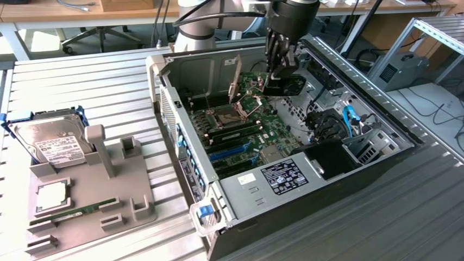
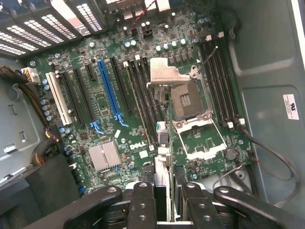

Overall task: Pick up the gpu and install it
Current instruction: 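Insert the gpu into the slot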

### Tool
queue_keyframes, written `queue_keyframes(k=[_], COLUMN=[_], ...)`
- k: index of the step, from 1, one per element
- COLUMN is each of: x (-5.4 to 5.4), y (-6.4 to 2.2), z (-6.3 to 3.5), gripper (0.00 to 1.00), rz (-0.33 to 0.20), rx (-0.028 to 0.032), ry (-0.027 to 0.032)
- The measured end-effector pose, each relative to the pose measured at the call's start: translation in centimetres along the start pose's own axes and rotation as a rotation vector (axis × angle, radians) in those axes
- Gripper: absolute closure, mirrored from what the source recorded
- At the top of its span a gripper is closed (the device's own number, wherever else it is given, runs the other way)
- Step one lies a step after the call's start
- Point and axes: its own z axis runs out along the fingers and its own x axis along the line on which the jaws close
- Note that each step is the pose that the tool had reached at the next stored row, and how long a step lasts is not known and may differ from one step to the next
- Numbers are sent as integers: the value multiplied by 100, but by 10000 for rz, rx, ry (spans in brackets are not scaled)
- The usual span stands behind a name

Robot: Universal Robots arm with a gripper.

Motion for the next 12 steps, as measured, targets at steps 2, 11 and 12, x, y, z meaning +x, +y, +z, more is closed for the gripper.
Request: queue_keyframes(k=[2,11,12], x=[0,0,0], y=[0,0,0], z=[0,0,0], gripper=[73,73,73], rz=[-67,-392,-421], rx=[-2,-12,-13], ry=[-2,-12,-14])
